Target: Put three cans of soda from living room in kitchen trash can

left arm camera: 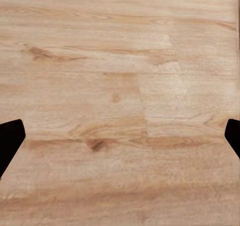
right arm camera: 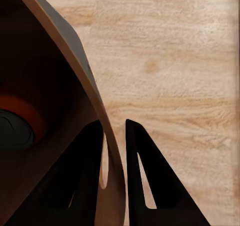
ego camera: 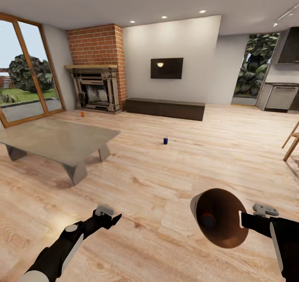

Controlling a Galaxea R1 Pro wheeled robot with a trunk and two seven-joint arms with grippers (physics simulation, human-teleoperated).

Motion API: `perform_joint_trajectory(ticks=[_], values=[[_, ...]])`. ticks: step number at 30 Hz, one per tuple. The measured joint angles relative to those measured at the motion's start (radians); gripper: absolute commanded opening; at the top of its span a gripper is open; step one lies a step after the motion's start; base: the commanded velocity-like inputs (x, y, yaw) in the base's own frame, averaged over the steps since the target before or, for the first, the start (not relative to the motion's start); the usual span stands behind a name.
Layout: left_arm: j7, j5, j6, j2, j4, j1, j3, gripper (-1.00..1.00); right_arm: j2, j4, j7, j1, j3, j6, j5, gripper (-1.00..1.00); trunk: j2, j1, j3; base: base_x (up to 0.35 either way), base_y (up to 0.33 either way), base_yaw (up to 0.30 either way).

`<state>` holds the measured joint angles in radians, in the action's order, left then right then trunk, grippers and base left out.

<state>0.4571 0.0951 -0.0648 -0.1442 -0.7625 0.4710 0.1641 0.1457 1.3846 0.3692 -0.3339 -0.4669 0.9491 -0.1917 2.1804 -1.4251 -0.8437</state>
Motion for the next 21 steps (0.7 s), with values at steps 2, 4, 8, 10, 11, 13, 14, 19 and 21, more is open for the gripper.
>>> perform_joint_trajectory(ticks=[2, 4, 8, 10, 11, 13, 14, 19, 21], values=[[0.000, 0.000, 0.000, 0.000, 0.000, 0.000, 0.000, 1.00, 0.000, -0.002, 0.000, 0.000, 0.000, 0.000, 0.001, -1.00, 0.000, 0.000, -0.001, 0.327, 0.070, -0.234], [0.000, 0.000, 0.000, 0.000, 0.000, 0.000, 0.000, 1.00, 0.000, -0.005, 0.000, 0.000, 0.000, -0.001, 0.001, -1.00, 0.000, 0.000, -0.002, 0.327, 0.076, -0.234], [0.000, 0.000, 0.000, 0.000, 0.000, 0.000, 0.000, 1.00, 0.000, -0.017, 0.000, 0.000, 0.000, -0.002, -0.001, -1.00, 0.000, 0.000, -0.005, 0.327, 0.087, -0.230], [0.000, 0.000, 0.000, 0.000, 0.000, 0.000, 0.000, 1.00, 0.000, -0.020, 0.000, 0.000, 0.000, -0.003, -0.001, -1.00, 0.000, 0.000, -0.006, 0.327, 0.111, -0.224], [0.000, 0.000, 0.000, 0.000, 0.000, 0.000, 0.000, 1.00, 0.000, -0.021, 0.000, 0.000, 0.000, -0.003, -0.001, -1.00, 0.000, 0.000, -0.007, 0.327, 0.119, -0.221], [0.000, 0.000, 0.000, 0.000, 0.000, 0.000, 0.000, 1.00, 0.000, -0.022, 0.000, 0.000, 0.000, -0.003, 0.000, -1.00, 0.000, 0.000, -0.008, 0.327, 0.125, -0.212], [0.000, 0.000, 0.000, 0.000, 0.000, 0.000, 0.000, 1.00, 0.000, -0.022, 0.000, 0.000, 0.000, -0.003, 0.000, -1.00, 0.000, 0.000, -0.009, 0.327, 0.129, -0.199], [0.000, 0.000, 0.000, 0.000, 0.000, 0.000, 0.000, 1.00, 0.001, -0.023, -0.001, 0.000, -0.001, -0.004, -0.008, -1.00, 0.000, 0.000, -0.014, 0.327, 0.132, -0.124], [0.000, 0.000, 0.000, 0.000, 0.000, 0.000, 0.000, 1.00, 0.001, -0.023, 0.000, 0.000, 0.000, -0.004, -0.006, -1.00, 0.000, 0.000, -0.014, 0.327, 0.134, -0.036]])
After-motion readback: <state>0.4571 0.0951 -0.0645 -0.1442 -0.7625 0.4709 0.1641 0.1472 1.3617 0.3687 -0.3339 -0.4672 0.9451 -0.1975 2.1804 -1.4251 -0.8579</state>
